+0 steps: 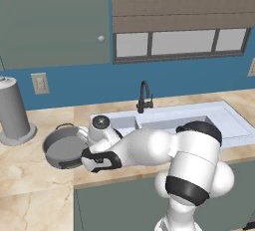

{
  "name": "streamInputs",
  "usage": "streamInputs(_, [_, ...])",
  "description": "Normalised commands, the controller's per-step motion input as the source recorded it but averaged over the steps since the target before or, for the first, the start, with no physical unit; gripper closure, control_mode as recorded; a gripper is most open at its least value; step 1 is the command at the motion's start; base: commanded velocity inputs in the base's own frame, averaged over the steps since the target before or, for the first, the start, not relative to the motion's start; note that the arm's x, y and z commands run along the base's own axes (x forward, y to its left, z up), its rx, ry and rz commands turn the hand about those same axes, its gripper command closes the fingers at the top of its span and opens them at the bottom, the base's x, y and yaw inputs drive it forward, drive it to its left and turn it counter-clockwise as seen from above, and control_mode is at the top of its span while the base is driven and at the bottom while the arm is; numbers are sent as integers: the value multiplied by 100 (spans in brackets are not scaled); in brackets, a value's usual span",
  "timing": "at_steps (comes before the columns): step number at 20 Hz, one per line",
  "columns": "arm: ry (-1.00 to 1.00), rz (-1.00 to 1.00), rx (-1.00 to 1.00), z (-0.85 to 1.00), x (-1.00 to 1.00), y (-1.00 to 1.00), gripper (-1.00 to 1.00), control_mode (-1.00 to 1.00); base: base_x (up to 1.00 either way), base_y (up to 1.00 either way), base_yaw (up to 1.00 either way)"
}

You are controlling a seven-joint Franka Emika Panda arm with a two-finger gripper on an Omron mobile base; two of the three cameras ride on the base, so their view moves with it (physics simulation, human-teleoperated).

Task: Dump the avocado from the pot into the sink. Then turn on the water and wash the avocado. Then turn off the water and put the avocado back in the pot.

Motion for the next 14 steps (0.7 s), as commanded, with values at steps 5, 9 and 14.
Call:
streamInputs(5, [-5, -1, 6, 37, 0, -2, -100, -100, 0, 0, 0])
streamInputs(9, [-2, 0, 5, 66, -1, -11, -100, -100, 0, 0, 0])
streamInputs(14, [-1, -1, 9, 83, 0, -42, -100, -100, 0, 0, 0])
